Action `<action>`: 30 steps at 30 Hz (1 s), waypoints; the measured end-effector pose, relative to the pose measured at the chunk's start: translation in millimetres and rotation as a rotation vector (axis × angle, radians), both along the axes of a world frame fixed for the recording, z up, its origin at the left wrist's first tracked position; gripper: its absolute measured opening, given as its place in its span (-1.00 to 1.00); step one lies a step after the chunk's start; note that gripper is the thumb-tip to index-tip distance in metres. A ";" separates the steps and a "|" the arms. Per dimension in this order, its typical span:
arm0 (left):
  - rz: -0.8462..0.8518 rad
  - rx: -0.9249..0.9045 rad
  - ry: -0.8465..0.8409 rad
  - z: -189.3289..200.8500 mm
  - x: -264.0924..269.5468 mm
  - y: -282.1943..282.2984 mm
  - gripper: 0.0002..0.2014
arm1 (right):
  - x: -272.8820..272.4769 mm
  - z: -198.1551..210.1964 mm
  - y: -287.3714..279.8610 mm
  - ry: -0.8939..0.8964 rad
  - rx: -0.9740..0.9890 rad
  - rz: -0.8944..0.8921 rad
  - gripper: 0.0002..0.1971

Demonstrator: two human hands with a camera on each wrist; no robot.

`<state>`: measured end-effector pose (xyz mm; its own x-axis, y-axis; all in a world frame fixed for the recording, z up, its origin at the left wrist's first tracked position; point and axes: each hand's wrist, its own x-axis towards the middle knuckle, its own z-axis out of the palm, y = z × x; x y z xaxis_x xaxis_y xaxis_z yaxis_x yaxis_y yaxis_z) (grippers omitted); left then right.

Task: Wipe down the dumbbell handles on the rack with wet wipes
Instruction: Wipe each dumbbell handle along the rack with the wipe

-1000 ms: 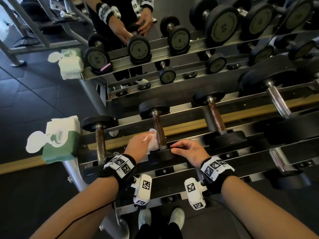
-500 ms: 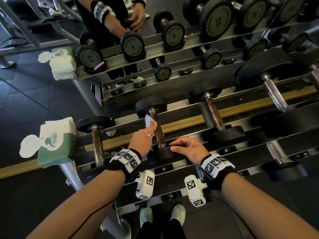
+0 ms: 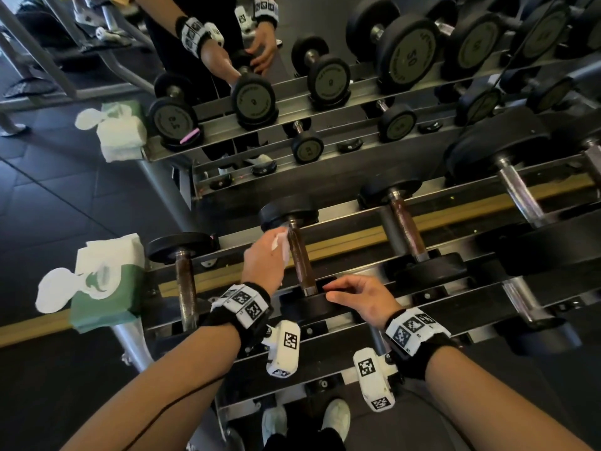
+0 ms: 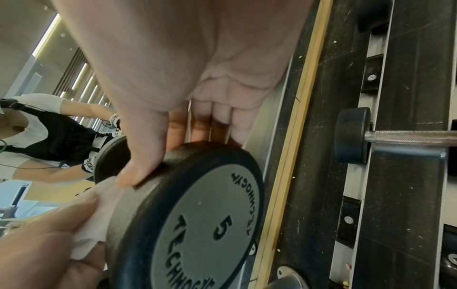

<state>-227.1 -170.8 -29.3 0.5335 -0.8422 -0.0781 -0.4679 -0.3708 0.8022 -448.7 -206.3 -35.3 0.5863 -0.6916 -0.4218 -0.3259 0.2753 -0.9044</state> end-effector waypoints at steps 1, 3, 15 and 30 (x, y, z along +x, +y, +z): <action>-0.077 0.014 -0.024 -3.4 -3.7 -0.3 -0.69 | -0.1 -0.8 -0.1 -0.001 0.000 0.001 -0.83; -0.221 0.078 -0.079 -8.4 -7.7 -0.8 -0.67 | -0.1 -2.1 -0.1 0.005 -0.001 0.002 -0.83; -0.711 0.236 -0.508 9.0 2.6 0.2 -0.37 | -0.6 -4.7 3.6 -0.045 0.023 -0.038 -0.83; -0.567 0.168 -0.325 11.8 0.9 10.3 -0.55 | 0.4 -2.7 5.2 -0.074 0.049 -0.073 -0.83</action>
